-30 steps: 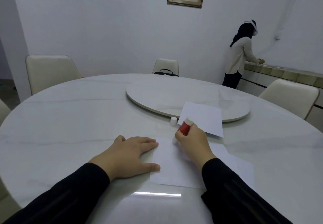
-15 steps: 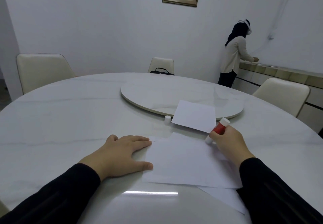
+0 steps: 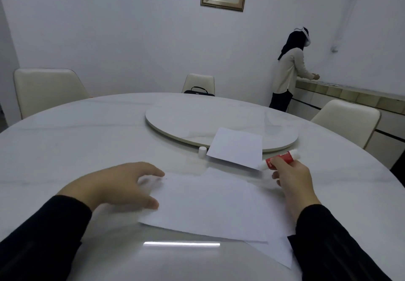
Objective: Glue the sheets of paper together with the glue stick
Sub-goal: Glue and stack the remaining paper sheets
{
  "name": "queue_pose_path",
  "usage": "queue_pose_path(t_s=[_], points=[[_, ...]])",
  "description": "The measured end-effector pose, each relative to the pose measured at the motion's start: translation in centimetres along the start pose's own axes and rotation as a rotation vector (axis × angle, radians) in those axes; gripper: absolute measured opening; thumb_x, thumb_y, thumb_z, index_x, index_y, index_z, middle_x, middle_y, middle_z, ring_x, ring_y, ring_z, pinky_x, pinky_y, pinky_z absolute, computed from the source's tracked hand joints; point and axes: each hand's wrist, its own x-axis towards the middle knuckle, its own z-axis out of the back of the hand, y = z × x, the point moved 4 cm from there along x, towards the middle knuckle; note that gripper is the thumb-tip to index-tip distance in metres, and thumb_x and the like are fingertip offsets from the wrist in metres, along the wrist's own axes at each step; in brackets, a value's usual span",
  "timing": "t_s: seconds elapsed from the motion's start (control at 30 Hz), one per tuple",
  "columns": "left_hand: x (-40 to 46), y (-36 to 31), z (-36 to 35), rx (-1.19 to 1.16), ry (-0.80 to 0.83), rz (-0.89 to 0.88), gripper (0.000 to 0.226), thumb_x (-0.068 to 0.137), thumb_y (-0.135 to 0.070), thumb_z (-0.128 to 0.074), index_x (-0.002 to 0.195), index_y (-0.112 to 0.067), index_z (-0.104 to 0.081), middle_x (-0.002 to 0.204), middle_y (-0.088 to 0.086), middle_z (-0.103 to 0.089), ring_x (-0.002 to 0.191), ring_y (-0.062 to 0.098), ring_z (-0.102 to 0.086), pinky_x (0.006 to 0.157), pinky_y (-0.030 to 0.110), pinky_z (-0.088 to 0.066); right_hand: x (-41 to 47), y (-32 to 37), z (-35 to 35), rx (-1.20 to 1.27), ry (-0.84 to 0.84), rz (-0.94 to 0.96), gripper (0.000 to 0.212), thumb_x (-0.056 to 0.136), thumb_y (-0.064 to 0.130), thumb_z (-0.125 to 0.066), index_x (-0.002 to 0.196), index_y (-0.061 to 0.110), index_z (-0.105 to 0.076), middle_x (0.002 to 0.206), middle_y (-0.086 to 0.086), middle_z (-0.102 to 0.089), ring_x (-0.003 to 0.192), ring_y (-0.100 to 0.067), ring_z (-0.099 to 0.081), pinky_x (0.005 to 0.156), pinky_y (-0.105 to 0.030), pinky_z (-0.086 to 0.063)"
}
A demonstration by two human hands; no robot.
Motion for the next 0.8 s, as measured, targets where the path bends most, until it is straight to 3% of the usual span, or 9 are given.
queue_pose_path(t_s=[0.07,0.17,0.27,0.37,0.6,0.8], points=[[0.1,-1.5,1.0,0.021,-0.047,-0.038,0.05,0.076,-0.04,-0.071,0.121,-0.044,-0.051,0.134,-0.022,-0.042,0.113,0.002,-0.04,0.099,0.021,-0.032,-0.4,0.3,-0.8,-0.019,0.067,0.032,0.003,0.078,0.014,-0.063,0.079,0.012,-0.065,0.075,-0.007,-0.063,0.063,-0.019,-0.052,0.067,-0.034,-0.041],[1.0,-6.1,0.2,0.031,-0.251,-0.229,0.041,0.085,-0.04,-0.061,0.125,-0.035,-0.051,0.138,-0.016,-0.044,0.123,0.004,-0.042,0.098,0.016,-0.029,-1.0,0.4,-1.9,-0.122,0.177,0.087,0.005,0.078,0.01,-0.061,0.073,0.01,-0.064,0.067,-0.005,-0.06,0.058,-0.017,-0.051,0.063,-0.03,-0.041],[2.0,-10.9,-4.6,0.033,-0.128,-0.444,0.055,0.087,-0.05,-0.054,0.139,-0.041,-0.037,0.152,-0.021,-0.026,0.141,-0.001,-0.018,0.113,0.018,-0.012,-1.4,0.2,-2.4,-0.235,0.227,0.136,0.005,0.076,0.009,-0.062,0.071,0.008,-0.062,0.065,-0.003,-0.059,0.06,-0.018,-0.05,0.06,-0.026,-0.04],[3.1,-11.0,-7.7,0.119,-0.001,-0.37,0.065,0.086,-0.059,-0.048,0.144,-0.043,-0.025,0.156,-0.023,-0.015,0.144,0.001,-0.008,0.115,0.025,-0.006,-1.7,-0.1,-2.7,-0.333,0.243,0.186,0.012,0.076,0.011,-0.064,0.082,0.001,-0.063,0.07,-0.004,-0.059,0.064,-0.017,-0.052,0.058,-0.024,-0.041],[3.4,-10.0,-8.0,0.151,-0.008,-0.312,0.068,0.086,-0.063,-0.042,0.147,-0.041,-0.02,0.157,-0.022,-0.011,0.145,0.006,-0.008,0.117,0.028,-0.005,-2.1,-0.1,-3.8,-0.427,0.288,0.294,0.01,0.081,0.016,-0.065,0.084,0.007,-0.064,0.071,0.001,-0.058,0.063,-0.01,-0.051,0.053,-0.011,-0.039],[3.9,-9.7,-8.2,0.14,0.046,-0.295,0.069,0.086,-0.064,-0.041,0.147,-0.043,-0.017,0.156,-0.024,-0.008,0.145,0.001,-0.002,0.119,0.03,-0.002,-2.8,0.6,-4.1,-0.535,0.322,0.331,0.008,0.08,0.017,-0.06,0.078,0.01,-0.056,0.07,0.002,-0.053,0.062,-0.014,-0.047,0.058,-0.024,-0.038]])
